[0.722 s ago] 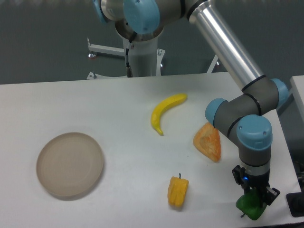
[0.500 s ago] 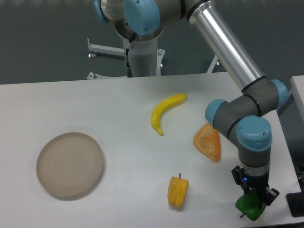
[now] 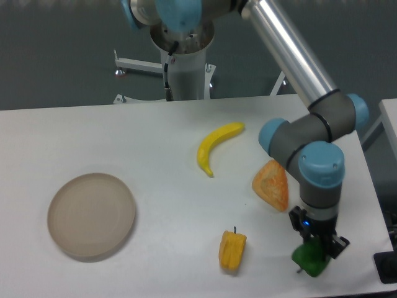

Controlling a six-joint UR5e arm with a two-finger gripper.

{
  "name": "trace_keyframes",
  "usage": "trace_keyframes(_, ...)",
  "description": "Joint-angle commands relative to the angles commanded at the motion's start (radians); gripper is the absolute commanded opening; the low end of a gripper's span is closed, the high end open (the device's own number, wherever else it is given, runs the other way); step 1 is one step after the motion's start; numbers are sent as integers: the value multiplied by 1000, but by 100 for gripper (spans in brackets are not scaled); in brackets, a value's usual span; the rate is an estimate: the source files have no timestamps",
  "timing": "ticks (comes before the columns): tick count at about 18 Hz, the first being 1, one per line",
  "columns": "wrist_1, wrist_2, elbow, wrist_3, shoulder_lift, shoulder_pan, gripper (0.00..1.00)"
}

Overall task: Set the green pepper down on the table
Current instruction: 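Lift the held green pepper and carry it toward the banana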

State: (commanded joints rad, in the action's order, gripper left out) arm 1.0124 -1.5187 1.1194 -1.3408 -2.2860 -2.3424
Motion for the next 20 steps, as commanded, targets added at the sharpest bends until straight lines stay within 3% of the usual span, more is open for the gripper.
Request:
trace_keyframes(4,0,21,207,63,149,20,29)
trace_keyframes(8,0,49,348,178,261,49,29)
trace_keyframes(11,0,57,433,268,310,84,29)
trace_keyframes(20,-14,104,577,548,355,204,30)
